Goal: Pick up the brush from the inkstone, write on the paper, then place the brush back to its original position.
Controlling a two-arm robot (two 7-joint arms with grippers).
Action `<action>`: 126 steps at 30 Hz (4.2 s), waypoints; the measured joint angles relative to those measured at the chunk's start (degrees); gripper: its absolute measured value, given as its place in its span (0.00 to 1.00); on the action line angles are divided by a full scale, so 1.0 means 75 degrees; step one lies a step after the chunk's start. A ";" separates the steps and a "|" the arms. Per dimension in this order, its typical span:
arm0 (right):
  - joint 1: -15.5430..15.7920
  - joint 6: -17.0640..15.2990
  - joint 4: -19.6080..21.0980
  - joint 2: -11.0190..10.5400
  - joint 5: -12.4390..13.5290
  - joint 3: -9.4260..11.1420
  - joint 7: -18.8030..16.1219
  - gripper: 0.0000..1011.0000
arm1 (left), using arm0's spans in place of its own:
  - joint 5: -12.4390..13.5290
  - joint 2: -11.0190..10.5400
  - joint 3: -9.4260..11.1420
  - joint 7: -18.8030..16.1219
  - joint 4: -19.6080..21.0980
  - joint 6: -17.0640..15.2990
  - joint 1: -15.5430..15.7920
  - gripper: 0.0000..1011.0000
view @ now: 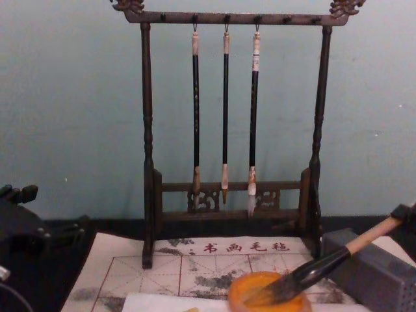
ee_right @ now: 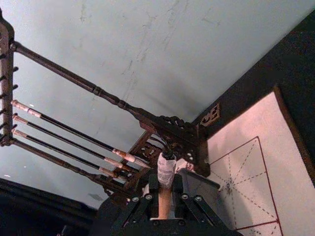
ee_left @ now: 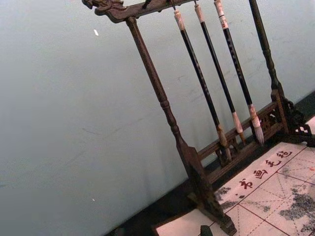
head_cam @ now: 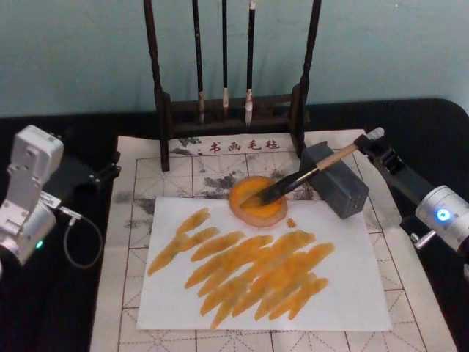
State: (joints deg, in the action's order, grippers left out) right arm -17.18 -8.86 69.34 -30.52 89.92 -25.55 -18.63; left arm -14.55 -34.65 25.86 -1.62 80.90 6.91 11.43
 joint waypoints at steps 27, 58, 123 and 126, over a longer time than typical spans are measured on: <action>0.0006 0.0010 0.0009 0.0000 -0.0011 0.0003 -0.0013 0.64 | 0.0000 0.0000 0.0000 0.0000 0.0000 0.0000 0.0000 0.99; 0.0205 0.0721 0.0351 -0.0224 -0.0992 -0.0056 -0.0115 0.99 | 0.0000 0.0000 0.0000 0.0000 0.0000 0.0000 0.0000 0.99; 0.0621 0.2391 0.1111 -0.0810 -0.5027 -0.0589 0.1260 0.99 | 0.0000 0.0000 0.0000 0.0000 0.0000 0.0000 0.0000 0.99; 0.0621 0.2389 0.1111 -0.0810 -0.5024 -0.0589 0.1258 0.99 | 0.0000 0.0000 0.0000 0.0000 0.0000 0.0000 0.0000 0.99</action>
State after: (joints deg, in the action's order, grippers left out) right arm -12.52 9.05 77.67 -36.60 52.24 -29.97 -9.20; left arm -14.55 -34.65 25.86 -1.62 80.90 6.91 11.43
